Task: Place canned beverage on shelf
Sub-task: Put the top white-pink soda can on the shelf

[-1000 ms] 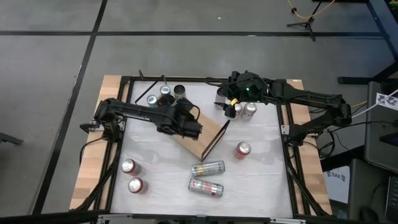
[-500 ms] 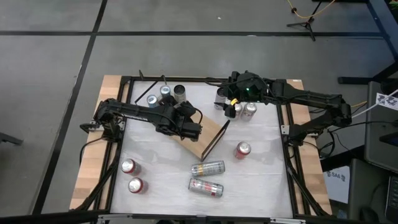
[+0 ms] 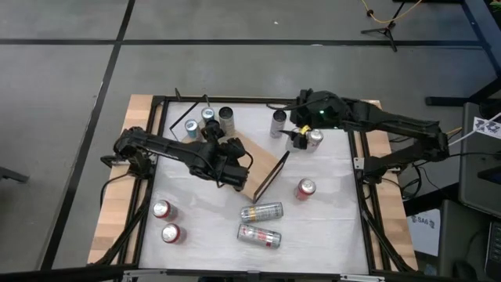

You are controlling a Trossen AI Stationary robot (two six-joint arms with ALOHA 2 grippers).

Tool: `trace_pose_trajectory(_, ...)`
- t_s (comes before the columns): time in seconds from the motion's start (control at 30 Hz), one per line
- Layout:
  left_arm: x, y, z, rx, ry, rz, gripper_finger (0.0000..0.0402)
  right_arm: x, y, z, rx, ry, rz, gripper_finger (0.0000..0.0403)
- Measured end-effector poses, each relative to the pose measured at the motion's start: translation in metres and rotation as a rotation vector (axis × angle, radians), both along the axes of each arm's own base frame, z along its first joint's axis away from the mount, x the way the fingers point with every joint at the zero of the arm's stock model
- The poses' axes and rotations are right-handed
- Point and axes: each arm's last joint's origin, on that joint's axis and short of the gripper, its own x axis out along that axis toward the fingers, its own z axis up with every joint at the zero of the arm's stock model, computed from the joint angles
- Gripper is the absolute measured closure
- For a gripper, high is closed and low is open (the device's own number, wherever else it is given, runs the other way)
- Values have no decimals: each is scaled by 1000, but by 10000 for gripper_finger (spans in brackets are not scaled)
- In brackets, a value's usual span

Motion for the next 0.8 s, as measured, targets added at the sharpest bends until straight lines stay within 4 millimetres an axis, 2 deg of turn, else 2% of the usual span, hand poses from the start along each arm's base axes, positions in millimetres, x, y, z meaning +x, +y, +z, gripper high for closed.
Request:
trace_pose_trajectory(0.2,-8,4,3,31,11,-3,80,-27,5,13,-1,-8,0,54)
trace_pose_trajectory(0.4,-23,13,-2,21,23,7,80,-48,10,17,17,24,-6,54)
trace_pose_trajectory(0.6,-37,10,-3,-140,-92,-27,80,-50,15,13,150,57,129,54)
trace_pose_trajectory(0.8,-34,-2,-10,-252,-171,-87,80,-48,23,14,317,19,331,54)
